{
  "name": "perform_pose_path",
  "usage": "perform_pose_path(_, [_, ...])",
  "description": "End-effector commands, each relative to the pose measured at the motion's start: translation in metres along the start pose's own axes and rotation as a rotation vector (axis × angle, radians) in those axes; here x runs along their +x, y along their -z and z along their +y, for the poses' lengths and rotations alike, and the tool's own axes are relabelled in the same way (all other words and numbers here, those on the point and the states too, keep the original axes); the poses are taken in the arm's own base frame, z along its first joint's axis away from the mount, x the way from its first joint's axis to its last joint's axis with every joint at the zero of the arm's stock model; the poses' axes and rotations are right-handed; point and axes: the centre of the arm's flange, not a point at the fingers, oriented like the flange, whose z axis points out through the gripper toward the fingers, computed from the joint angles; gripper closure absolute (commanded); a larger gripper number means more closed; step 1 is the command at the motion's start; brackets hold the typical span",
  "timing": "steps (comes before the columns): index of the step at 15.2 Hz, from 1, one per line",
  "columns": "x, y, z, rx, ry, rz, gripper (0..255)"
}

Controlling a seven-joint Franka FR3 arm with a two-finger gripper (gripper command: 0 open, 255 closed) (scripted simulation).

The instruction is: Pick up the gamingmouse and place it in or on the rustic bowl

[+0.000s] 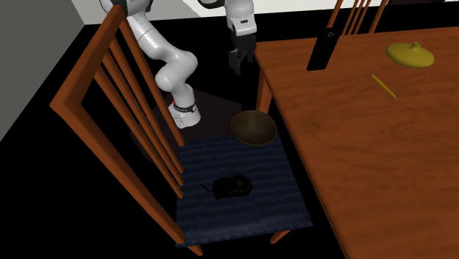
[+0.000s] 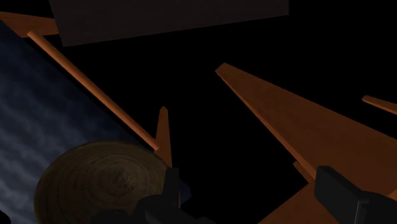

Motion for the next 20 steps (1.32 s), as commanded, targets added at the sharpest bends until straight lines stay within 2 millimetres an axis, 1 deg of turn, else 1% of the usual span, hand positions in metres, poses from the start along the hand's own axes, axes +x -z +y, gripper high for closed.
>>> perform_pose_path(1, [0.000,0.000,0.000,0.000,0.000,0.000,0])
perform_pose_path(10, [0.016,-0.040,0.109,-0.012,0.056,0.002,0])
perform_pose_path(20, [0.040,-0.083,0.229,-0.026,0.118,0.005,0])
